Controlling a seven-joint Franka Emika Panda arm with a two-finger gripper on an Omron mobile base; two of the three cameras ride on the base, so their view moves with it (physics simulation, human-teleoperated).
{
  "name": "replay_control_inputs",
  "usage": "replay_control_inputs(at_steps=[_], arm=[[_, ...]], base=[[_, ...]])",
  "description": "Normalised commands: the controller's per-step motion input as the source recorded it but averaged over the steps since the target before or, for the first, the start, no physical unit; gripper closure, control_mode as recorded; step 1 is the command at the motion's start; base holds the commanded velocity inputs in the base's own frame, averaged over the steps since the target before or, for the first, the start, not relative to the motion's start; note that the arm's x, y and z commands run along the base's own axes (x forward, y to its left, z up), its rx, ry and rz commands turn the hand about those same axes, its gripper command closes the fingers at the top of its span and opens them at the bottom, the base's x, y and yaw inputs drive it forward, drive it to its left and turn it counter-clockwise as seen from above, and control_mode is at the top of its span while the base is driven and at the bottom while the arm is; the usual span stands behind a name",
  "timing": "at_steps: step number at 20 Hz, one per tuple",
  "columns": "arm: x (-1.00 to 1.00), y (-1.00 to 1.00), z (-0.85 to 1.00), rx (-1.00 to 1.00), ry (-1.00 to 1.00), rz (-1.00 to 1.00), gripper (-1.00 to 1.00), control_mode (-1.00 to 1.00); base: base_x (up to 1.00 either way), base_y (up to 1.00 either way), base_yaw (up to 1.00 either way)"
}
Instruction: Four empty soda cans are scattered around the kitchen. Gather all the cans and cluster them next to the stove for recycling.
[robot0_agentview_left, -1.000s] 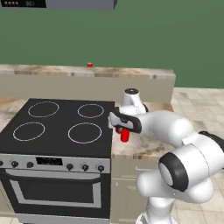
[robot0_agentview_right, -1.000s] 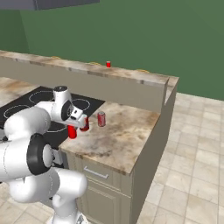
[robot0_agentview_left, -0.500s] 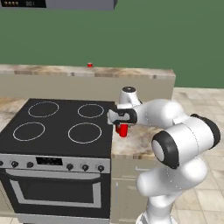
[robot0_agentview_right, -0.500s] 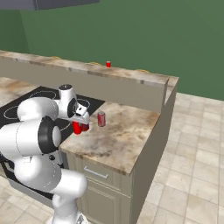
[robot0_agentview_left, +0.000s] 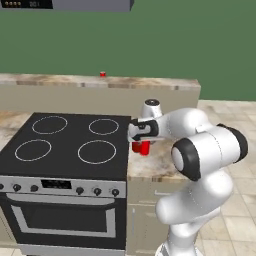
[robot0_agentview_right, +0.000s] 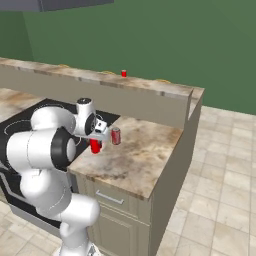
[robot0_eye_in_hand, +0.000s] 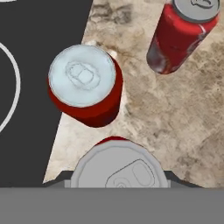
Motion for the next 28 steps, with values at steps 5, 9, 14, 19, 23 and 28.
replay_control_inputs(at_steps=[5, 9, 14, 19, 23, 28], arm=[[0.28, -0.31, -0.21, 0.00, -0.09, 0.16, 1.00, -1.00], [0.25, -0.29, -0.25, 0.00, -0.08, 0.17, 1.00, -1.00], [0.30, -0.21, -0.27, 0.02, -0.07, 0.20, 1.00, -1.00], [0.34, -0.17, -0.21, 0.00, -0.01, 0.18, 1.00, -1.00], [0.35, -0.17, -0.16, 0.00, 0.02, 0.14, 1.00, -1.00], [0.24, -0.11, -0.21, 0.00, 0.04, 0.10, 1.00, -1.00]], base=[[0.00, 0.00, 0.00], [0.00, 0.00, 0.00], [0.00, 0.00, 0.00], [0.00, 0.00, 0.00], [0.00, 0.00, 0.00], [0.00, 0.00, 0.00]])
